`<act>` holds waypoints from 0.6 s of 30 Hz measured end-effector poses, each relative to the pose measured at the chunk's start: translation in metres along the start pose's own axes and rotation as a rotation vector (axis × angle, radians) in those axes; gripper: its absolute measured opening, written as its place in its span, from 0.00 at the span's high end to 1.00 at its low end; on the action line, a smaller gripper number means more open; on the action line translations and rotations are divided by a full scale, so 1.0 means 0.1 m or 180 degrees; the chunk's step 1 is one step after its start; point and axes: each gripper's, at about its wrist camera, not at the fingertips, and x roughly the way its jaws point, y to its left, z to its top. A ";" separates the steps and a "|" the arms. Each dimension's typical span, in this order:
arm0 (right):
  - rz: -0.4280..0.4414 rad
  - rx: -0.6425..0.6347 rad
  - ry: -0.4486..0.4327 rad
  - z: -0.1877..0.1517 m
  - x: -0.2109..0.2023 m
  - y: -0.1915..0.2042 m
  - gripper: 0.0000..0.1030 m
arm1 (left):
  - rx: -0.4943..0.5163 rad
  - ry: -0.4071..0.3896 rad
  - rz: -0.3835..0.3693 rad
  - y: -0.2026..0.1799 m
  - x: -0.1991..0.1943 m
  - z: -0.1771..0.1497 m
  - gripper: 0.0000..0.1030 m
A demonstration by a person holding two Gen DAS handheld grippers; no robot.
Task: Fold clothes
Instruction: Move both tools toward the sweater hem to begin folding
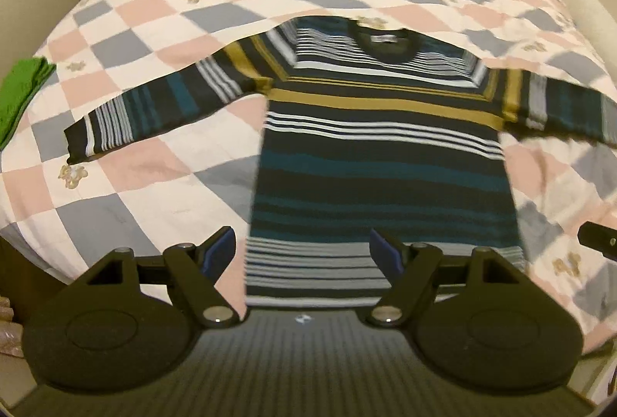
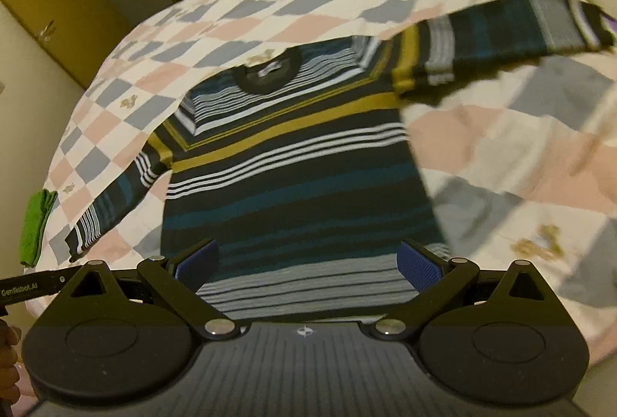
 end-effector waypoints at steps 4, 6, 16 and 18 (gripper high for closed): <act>-0.0056 -0.0203 0.0280 0.15 0.57 0.43 0.02 | -0.0329 0.0175 -0.0059 0.54 0.45 0.24 0.27; -0.0098 -0.0265 0.0458 0.20 0.88 0.63 0.02 | -0.0563 0.0272 -0.0104 0.84 0.69 0.34 0.26; -0.0233 -0.0353 0.1049 0.38 2.35 1.31 0.02 | -0.1675 0.0405 0.0137 2.26 1.90 0.57 0.27; -0.0235 -0.0367 0.1138 0.39 2.51 1.38 0.02 | -0.2003 0.0351 0.0165 2.55 2.05 0.58 0.28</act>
